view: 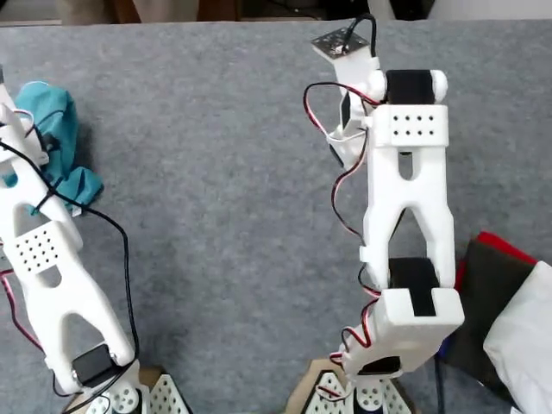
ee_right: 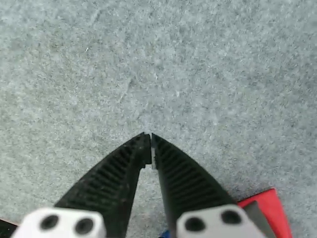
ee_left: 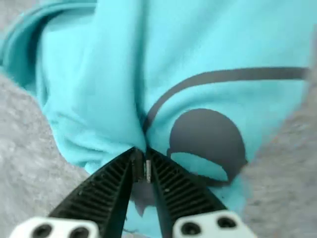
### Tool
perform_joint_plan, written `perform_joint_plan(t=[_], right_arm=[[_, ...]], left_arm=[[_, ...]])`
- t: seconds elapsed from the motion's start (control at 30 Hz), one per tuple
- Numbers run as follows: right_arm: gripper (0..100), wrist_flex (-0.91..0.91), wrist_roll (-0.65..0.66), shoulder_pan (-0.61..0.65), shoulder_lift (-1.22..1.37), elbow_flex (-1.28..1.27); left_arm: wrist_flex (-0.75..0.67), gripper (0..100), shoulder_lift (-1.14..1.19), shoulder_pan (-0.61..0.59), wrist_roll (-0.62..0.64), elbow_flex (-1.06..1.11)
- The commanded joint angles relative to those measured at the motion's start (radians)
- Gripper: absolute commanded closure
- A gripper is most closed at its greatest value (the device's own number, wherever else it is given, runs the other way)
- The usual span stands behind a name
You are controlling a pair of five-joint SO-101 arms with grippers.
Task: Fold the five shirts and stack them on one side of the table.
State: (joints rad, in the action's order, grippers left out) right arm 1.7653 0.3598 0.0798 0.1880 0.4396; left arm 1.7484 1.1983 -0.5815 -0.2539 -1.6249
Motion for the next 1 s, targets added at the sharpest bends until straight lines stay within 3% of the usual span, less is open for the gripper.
perform_joint_plan(t=[0.0, 0.13, 0.3, 0.53, 0.63, 0.97], right_arm=[[99.3, 0.015, -0.011, -0.030, -0.036, 0.039], [99.1, 0.015, -0.006, -0.030, -0.090, 0.038], [99.0, 0.015, -0.005, -0.053, -0.148, 0.038], [99.0, 0.015, 0.003, -0.183, -0.173, 0.038], [99.0, 0.015, 0.081, -0.223, -0.170, 0.038], [99.0, 0.017, 0.157, -0.283, -0.173, 0.045]], left_arm=[[0.014, 98, -0.170, 0.048, 0.044, -0.035], [0.014, 98, -0.248, 0.149, 0.044, -0.031], [0.015, 98, -0.329, 0.327, 0.097, 0.135], [0.015, 98, -0.570, 0.589, 0.121, 0.631], [0.009, 98, -0.690, 0.697, 0.120, 0.838], [0.009, 98, -1.090, 0.979, 0.112, 1.284]])
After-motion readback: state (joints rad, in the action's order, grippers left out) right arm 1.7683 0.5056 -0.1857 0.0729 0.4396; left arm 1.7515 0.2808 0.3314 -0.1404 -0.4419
